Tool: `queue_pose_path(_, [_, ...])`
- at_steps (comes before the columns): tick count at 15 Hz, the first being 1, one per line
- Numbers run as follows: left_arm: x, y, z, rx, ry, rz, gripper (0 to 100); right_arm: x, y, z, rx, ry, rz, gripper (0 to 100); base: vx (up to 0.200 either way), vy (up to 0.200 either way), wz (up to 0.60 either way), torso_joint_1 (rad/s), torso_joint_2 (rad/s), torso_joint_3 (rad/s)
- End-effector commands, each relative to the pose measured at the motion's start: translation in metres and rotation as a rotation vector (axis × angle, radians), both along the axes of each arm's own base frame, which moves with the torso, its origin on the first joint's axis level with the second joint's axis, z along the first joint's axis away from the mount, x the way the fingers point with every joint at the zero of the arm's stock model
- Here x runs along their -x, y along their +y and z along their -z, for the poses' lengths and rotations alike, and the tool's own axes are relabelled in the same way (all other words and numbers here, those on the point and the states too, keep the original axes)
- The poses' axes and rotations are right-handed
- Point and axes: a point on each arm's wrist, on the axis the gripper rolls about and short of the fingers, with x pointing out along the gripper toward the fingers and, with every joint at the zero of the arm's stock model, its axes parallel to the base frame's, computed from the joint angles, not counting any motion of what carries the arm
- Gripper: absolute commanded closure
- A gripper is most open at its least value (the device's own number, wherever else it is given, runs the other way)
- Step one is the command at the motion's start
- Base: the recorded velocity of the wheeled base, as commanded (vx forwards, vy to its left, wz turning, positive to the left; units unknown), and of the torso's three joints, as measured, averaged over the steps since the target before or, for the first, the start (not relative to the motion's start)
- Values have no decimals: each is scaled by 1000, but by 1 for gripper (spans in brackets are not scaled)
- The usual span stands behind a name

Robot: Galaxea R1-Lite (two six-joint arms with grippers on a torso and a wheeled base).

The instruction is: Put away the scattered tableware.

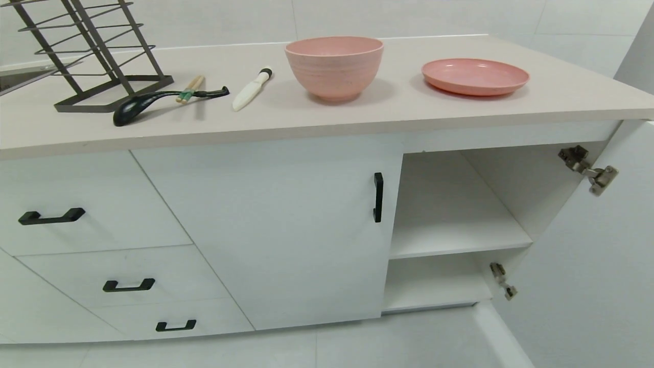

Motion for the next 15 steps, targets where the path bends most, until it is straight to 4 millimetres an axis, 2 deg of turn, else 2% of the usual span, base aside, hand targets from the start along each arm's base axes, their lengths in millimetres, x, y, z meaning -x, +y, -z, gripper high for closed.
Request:
queue_pose_path(1, [0, 0, 0, 0, 2, -1, 0, 0, 0, 0, -1, 1, 0, 0, 0, 0, 0, 0, 0, 0])
queue_pose_path(6, [0, 0, 0, 2, 3, 0, 0, 0, 0, 0, -2, 1, 0, 0, 0, 0, 0, 21, -36, -6])
queue_pose_path(10, [0, 0, 0, 2, 3, 0, 0, 0, 0, 0, -5, 1, 2, 0, 0, 0, 0, 220, -91, -107])
queue_pose_path(15, [0, 0, 0, 3, 3, -2, 0, 0, 0, 0, -5, 1, 2, 0, 0, 0, 0, 202, -574, -209])
